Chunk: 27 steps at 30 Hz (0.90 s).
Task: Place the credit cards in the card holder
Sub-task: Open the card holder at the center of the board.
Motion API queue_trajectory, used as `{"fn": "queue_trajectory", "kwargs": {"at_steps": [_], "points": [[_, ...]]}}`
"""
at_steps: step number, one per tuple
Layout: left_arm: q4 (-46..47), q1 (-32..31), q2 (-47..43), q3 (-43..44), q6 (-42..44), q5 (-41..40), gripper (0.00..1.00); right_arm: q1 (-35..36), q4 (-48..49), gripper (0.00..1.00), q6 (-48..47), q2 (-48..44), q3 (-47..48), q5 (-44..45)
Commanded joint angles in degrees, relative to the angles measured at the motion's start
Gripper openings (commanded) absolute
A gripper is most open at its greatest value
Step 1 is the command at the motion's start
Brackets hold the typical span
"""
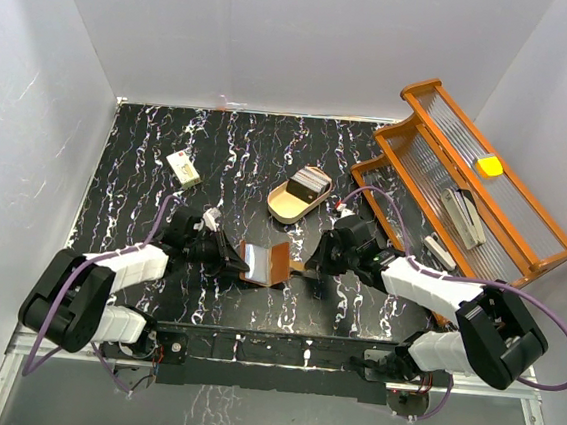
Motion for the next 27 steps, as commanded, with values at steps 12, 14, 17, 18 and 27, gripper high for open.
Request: {"fn": "queue_trajectory", "kwargs": {"at_steps": [12,14,17,18,27], "points": [[-11.75,-0.06,-10.09,3.24,5.61,-1.45,0.0,0.18,-5.6,0.37,4.5,-9.7,9.5,-5.52],[-13.48,-0.13,-10.88,3.55,6.08,-2.16,0.0,1.13,-4.36,0.41,6.32,-9.91,10.46,-6.33],[-16.46,-0.39,-11.04,4.56,7.06,-3.97,0.0,4.27,-3.04,0.43,7.41,-8.66,12.44,-5.3],[-16.6,-0.48,-10.93,4.63,7.23,-3.97,0.0,5.84,-2.47,0.43,7.53,-7.8,13.08,-4.57],[-15.38,-0.77,-11.94,3.7,5.83,-2.1,0.09,12.79,0.6,0.44,5.81,4.48,20.35,-1.02]]}}
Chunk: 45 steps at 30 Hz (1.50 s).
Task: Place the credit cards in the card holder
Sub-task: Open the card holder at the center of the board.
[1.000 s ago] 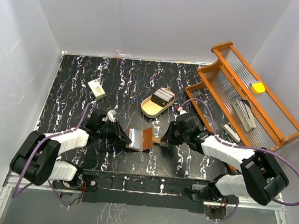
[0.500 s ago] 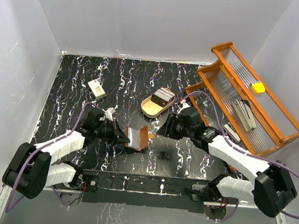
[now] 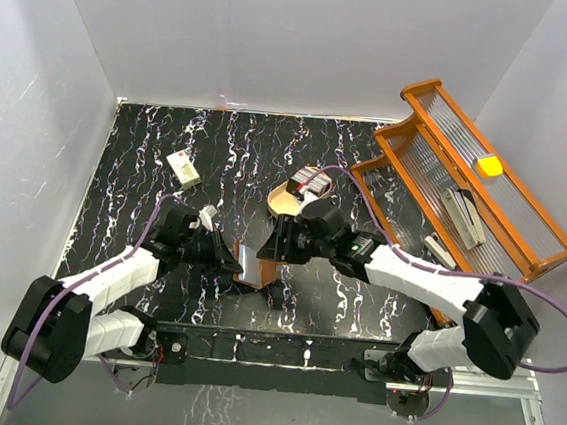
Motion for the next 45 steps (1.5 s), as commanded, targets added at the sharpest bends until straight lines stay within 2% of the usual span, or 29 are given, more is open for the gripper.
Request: {"fn": "queue_trajectory", "kwargs": {"at_steps": [1,8,9,10,12,16,18,20,23,24,26,34,39,45], "points": [[-1.43,-0.29,-2.25,1.05,0.02,1.48,0.11,1.29,3.99,0.44,-1.33,4.84,5.5,2.88],[0.16,-0.33,-2.3,-0.1,-0.86,2.51,0.2,1.31,6.65,0.4,-1.86,11.46,3.59,3.1],[0.79,-0.29,-2.36,-0.43,-1.12,2.73,0.18,1.32,7.26,0.4,-1.76,12.05,3.1,3.01],[1.55,-0.29,-2.31,-0.79,-1.34,3.03,0.12,1.23,7.97,0.39,-1.78,12.71,2.57,2.82],[2.46,-0.29,-1.79,-1.26,-1.6,3.6,0.05,1.31,8.57,0.37,-1.71,13.66,1.92,2.7],[3.94,-0.37,-0.98,-1.77,-2.03,4.46,0.01,1.29,9.72,0.35,-1.63,15.28,0.77,2.77],[4.38,-0.29,-0.88,-1.86,-2.09,4.48,0.05,1.3,10.23,0.34,-1.65,16.06,0.4,2.99],[4.7,-0.33,-0.95,-1.83,-2.27,4.45,0.12,1.28,10.73,0.33,-2.06,17.0,-0.03,3.63],[5.98,-0.29,-1.0,-2.09,-2.89,4.8,0.16,1.28,12.1,0.31,-2.14,17.91,-0.85,4.22],[6.83,-0.32,-1.05,-2.33,-3.16,5.13,0.15,1.28,12.39,0.31,-2.14,18.23,-1.03,4.33],[8.14,-0.3,-0.86,-2.91,-3.68,5.49,0.0,1.29,12.58,0.3,-2.29,18.65,-1.29,4.67],[10.95,-0.29,0.99,-4.37,-3.94,6.14,0.0,1.29,12.97,0.29,-2.75,19.39,-2.54,6.47],[5.92,-0.29,0.62,-2.67,-0.84,3.23,0.0,1.28,12.22,0.3,-2.93,17.58,-2.45,6.47],[3.06,-0.29,-0.57,-1.51,0.85,2.0,0.0,1.3,11.06,0.42,-1.61,13.64,-1.01,5.35]]}}
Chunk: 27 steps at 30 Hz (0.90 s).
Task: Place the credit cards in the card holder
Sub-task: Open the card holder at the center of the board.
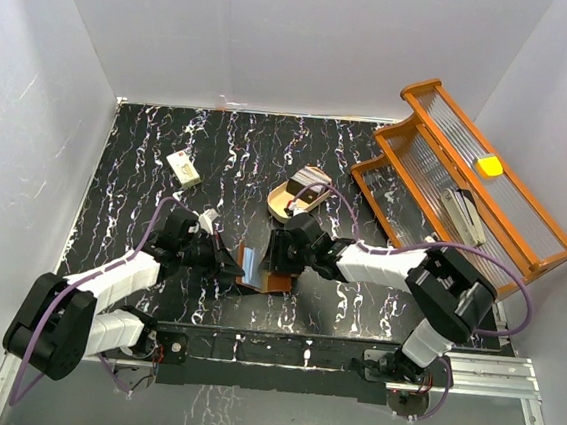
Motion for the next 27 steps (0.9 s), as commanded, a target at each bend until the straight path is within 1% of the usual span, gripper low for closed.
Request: {"fn": "queue_trajectory", "kwargs": {"at_steps": [1,7,9,11,27], "points": [[-3.52,-0.29,-1.67,1.86,1.96,-0.61,0.0,0.1,1.85,0.43,0.76,-4.61,1.49,0.0],[-2.96,-0.31,-1.42,1.47,1.69,-0.5,0.0,0.23,2.82,0.52,2.35,-3.95,2.4,-1.46],[-3.0,-0.33,-1.58,1.37,1.55,-0.47,0.0,0.37,3.15,0.58,2.82,-2.88,2.92,-2.28],[-3.08,-0.33,-1.84,1.3,1.51,-0.45,0.0,0.55,3.62,0.61,3.36,-2.05,3.45,-2.66],[-1.76,-0.29,-2.08,0.57,0.54,0.46,0.0,0.91,3.55,0.65,3.42,2.72,5.88,-2.66]]}}
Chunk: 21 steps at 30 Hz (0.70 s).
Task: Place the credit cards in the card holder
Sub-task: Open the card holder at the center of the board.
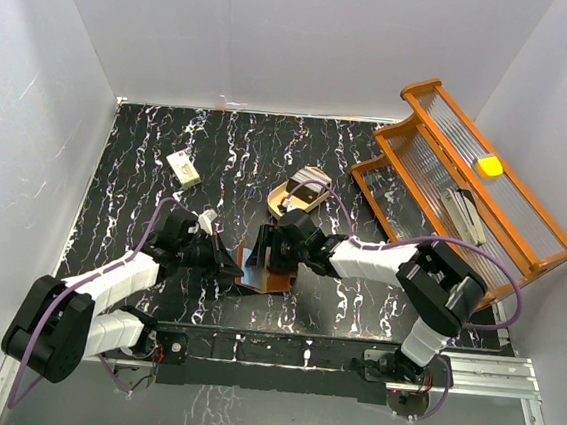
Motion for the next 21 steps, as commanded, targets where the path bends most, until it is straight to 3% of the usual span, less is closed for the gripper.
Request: {"fn": "queue_trajectory", "kwargs": {"at_steps": [1,21], "points": [[0.09,-0.31,-1.14,0.51,-0.15,1.41,0.0,0.26,2.28,0.65,0.32,0.57,2.54,-0.32],[0.13,-0.34,-1.56,0.96,-0.84,1.79,0.0,0.35,-1.19,0.51,-1.71,1.78,1.58,3.36]]}}
